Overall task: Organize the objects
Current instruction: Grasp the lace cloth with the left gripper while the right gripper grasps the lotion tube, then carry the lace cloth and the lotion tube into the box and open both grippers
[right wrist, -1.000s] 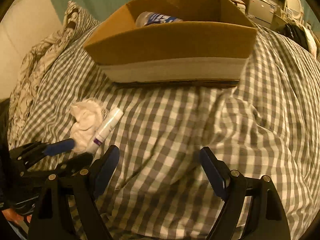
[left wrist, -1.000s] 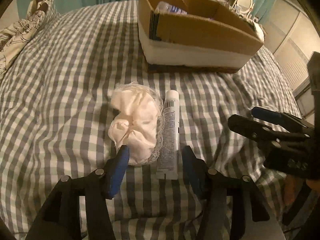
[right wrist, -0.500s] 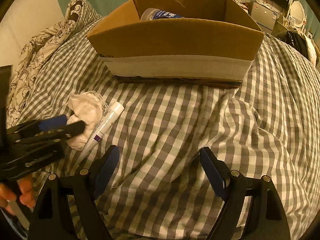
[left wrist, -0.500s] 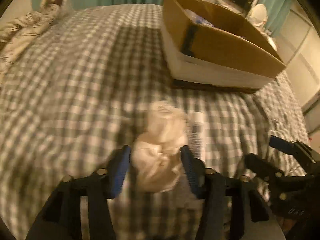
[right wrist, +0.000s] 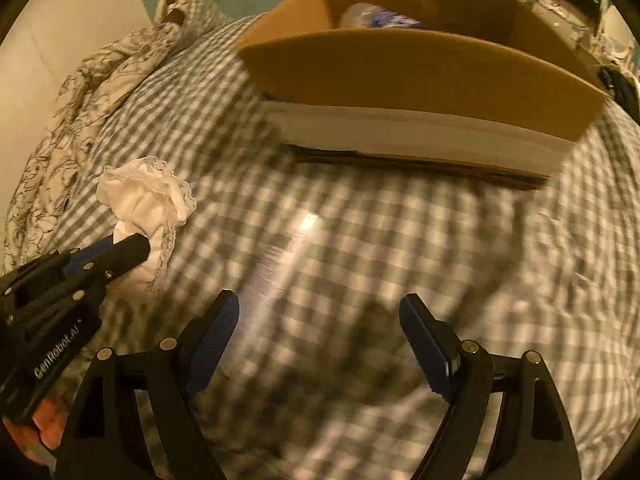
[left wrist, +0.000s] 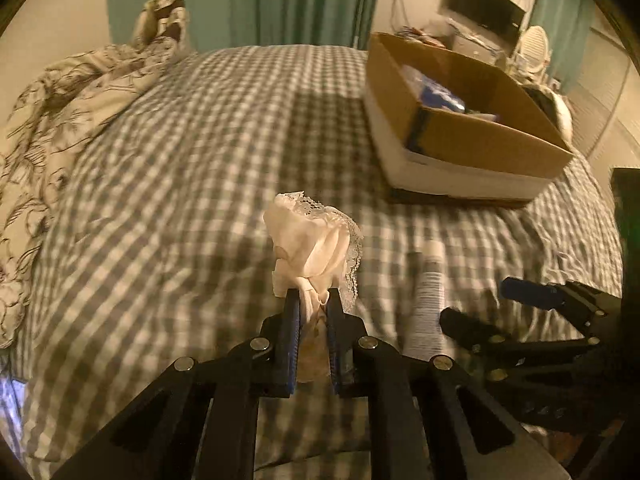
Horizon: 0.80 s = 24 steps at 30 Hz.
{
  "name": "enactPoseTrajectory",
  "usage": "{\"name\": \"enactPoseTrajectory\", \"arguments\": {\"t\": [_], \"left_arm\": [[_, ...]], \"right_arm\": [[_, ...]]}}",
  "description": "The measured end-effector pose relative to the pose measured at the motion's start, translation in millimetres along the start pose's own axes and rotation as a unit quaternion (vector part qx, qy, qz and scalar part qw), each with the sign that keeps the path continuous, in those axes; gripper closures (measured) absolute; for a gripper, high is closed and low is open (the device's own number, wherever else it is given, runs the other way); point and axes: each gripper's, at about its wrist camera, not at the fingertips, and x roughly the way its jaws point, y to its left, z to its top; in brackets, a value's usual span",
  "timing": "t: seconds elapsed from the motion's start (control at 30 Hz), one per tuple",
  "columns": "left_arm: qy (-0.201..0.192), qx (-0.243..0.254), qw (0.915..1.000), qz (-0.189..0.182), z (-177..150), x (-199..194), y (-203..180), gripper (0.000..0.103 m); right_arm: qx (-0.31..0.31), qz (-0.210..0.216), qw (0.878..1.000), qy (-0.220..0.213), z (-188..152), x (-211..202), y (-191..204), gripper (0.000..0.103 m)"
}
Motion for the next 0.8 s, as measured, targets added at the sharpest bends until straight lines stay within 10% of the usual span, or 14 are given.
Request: {"name": "enactPoseTrajectory", "arguments": {"t": [0.3,0.8], "left_arm": [[0.009,0.001,0.9999,0.009,-9.0,-8.9,2.0,0.091],[-0.075,0.046,0.9961,-0.010,19.4,-112.6,-59.3,0.091]], "right_arm": [[-0.028,-0.017,0.999,0.017,1.3,23.3,29.7,0.083],[-0.010,-0.026,0.989,-0.145,-0.6,-153.3,-6.9,0.086]]}}
